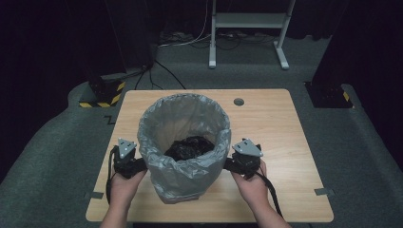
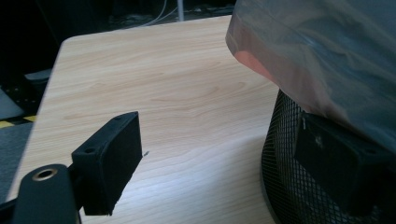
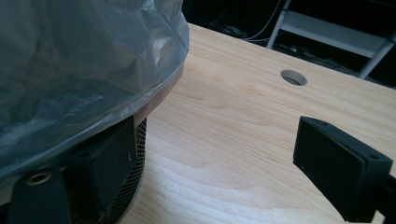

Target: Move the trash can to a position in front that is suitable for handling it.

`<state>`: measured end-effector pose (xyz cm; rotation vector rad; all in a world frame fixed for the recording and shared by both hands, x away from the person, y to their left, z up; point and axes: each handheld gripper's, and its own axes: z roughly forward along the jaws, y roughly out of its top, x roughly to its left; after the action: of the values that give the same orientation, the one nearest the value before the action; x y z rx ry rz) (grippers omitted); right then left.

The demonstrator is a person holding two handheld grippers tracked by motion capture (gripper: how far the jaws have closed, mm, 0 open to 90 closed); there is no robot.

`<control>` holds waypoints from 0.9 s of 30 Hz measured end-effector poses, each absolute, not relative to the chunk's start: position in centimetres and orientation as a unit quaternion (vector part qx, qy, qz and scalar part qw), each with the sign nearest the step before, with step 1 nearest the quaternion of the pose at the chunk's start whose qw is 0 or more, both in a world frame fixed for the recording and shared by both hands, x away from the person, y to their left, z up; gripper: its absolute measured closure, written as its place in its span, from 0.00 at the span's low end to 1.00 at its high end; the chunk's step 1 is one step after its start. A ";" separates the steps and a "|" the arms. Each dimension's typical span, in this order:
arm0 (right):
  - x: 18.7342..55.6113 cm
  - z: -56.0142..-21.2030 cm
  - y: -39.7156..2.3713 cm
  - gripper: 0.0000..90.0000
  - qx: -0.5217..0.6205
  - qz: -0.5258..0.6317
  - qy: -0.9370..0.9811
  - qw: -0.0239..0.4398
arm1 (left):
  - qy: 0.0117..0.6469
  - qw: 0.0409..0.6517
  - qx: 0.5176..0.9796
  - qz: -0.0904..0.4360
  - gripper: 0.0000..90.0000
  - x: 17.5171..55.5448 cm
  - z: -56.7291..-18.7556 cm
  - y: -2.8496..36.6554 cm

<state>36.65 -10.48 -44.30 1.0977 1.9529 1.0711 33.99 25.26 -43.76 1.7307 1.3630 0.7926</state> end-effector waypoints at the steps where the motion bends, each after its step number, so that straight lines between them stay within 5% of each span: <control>1: 36.6 -44.3 -10.8 0.15 0.422 0.408 0.743 0.323 | 0.536 0.390 0.681 0.312 0.17 34.0 -43.8 25.3; 27: 36.9 -44.4 -20.6 0.17 0.480 0.398 0.705 0.338 | 0.513 0.393 0.708 0.285 0.18 37.2 -43.4 14.8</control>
<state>36.94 -20.57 -44.36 1.2499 1.8371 1.0361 37.15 14.77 -43.36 1.7961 1.3014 0.7226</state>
